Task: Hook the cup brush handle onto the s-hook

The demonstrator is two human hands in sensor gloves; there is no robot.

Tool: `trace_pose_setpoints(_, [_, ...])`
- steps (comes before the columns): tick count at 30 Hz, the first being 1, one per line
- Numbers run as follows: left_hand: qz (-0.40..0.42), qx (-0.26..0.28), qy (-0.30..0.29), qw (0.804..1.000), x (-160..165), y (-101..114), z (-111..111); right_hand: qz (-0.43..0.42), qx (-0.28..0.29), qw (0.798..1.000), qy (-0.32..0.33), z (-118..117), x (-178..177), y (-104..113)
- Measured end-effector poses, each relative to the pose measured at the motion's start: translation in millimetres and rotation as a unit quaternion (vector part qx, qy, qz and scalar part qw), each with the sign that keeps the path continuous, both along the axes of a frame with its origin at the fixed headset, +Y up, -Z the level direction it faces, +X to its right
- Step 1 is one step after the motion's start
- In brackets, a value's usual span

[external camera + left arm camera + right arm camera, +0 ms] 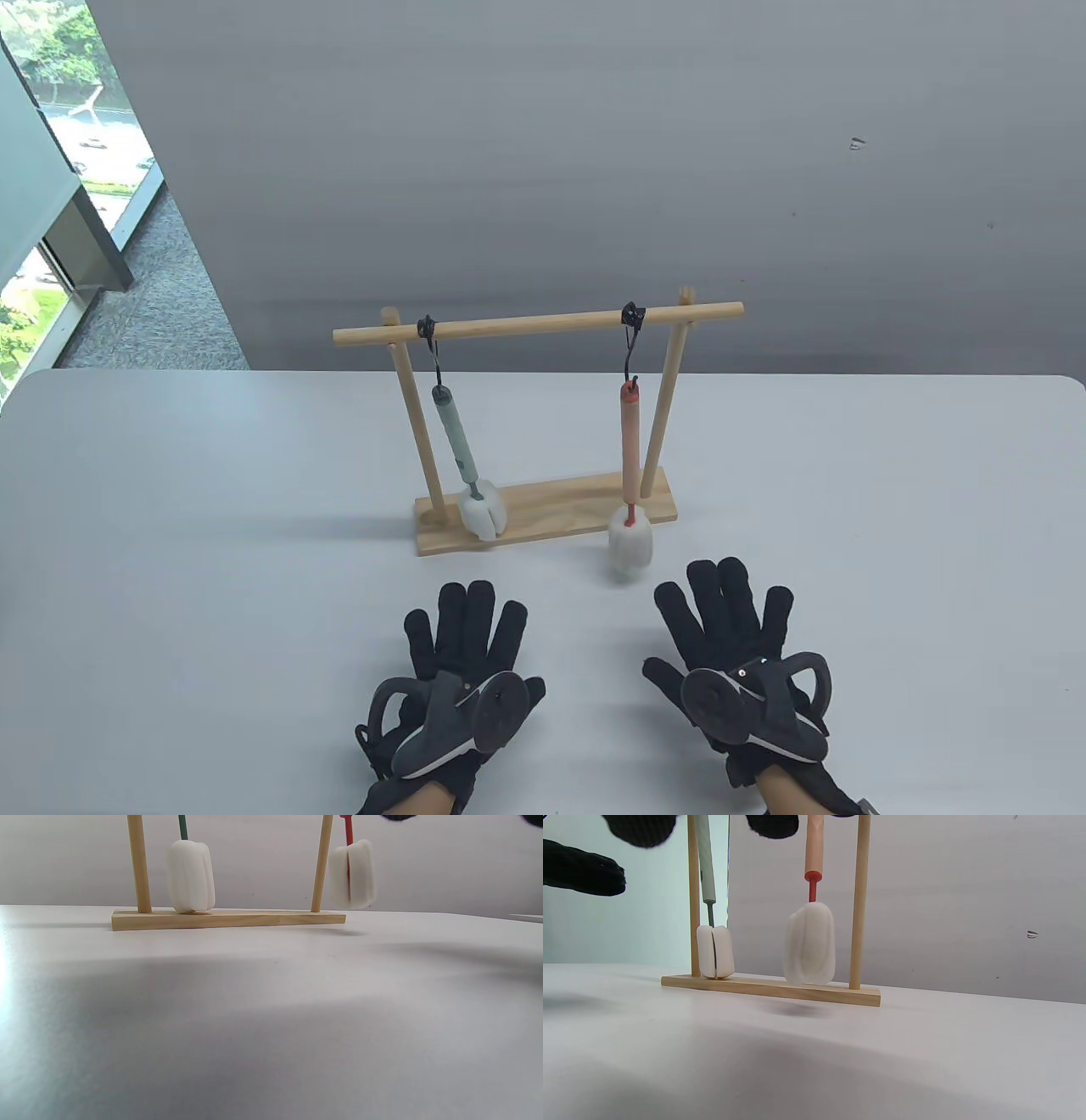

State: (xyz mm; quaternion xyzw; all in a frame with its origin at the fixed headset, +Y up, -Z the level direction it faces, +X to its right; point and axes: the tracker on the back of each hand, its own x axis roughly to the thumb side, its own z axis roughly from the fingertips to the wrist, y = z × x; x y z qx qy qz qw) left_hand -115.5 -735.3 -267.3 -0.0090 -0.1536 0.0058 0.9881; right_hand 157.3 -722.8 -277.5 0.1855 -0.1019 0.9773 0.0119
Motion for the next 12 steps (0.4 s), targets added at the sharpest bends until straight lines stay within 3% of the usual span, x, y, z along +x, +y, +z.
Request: trace_pose_setpoints(12, [0.001, -0.002, -0.001, 1.000, 0.2, 0.4, -0.1, 0.014, -0.001, 1.000, 0.001, 1.9, -2.6, -0.3])
